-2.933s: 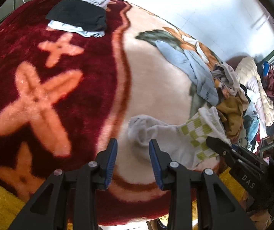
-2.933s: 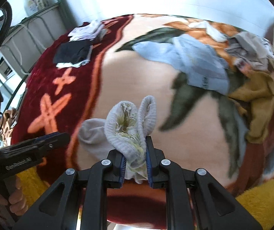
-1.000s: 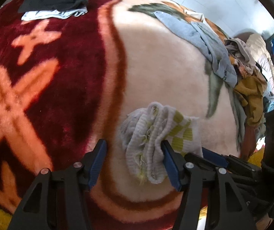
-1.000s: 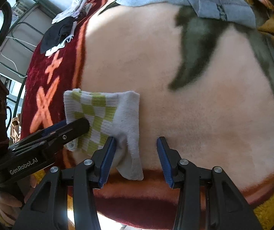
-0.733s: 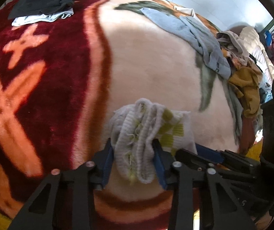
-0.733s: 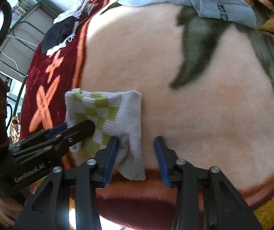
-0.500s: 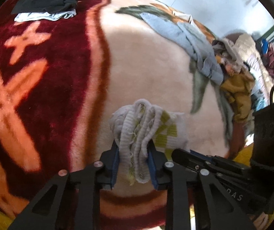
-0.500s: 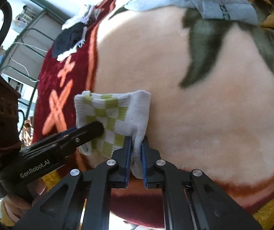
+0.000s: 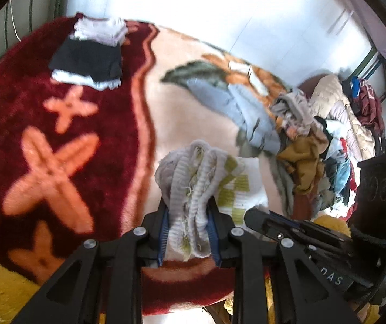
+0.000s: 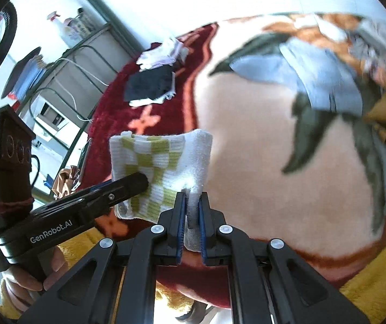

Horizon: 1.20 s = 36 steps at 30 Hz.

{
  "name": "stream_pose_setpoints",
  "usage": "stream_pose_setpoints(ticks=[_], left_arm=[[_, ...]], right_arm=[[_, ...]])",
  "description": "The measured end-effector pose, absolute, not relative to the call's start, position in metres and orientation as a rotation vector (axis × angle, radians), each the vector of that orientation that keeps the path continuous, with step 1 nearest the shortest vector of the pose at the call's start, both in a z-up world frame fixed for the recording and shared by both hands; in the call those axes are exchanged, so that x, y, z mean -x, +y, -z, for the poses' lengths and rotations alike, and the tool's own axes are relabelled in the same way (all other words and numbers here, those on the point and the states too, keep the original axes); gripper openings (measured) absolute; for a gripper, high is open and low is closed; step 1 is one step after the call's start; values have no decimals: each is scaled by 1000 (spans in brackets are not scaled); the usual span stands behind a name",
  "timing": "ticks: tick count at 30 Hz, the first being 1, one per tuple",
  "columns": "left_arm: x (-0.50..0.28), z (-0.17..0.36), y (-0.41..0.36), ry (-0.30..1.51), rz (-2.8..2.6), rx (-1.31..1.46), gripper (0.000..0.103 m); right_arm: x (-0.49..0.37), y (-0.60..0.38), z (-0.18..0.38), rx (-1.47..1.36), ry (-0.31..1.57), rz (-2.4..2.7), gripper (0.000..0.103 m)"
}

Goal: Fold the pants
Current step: 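Carry the folded socks with both grippers to the stack of folded clothes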

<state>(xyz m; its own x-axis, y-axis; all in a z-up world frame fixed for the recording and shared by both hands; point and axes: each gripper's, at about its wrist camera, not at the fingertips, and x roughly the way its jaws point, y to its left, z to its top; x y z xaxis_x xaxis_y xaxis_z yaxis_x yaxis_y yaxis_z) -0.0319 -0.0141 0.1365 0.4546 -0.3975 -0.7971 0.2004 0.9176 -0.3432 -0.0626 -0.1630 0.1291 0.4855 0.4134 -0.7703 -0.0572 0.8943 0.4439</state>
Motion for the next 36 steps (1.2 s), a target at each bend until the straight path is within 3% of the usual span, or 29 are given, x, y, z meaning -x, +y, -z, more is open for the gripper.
stream_pose_setpoints(ticks=[8,20,36], left_arm=[[40,-171,-4,969,356,176,26],[16,-189,29,955,295,201,26],[-134,-178,85,975,227,206,26]], right_arm=[[70,-140,-170,-296,974,-290,10],[32,-110,-183,-267,976,-329,10],[-117,-69,-159,-271,955,-413,10]])
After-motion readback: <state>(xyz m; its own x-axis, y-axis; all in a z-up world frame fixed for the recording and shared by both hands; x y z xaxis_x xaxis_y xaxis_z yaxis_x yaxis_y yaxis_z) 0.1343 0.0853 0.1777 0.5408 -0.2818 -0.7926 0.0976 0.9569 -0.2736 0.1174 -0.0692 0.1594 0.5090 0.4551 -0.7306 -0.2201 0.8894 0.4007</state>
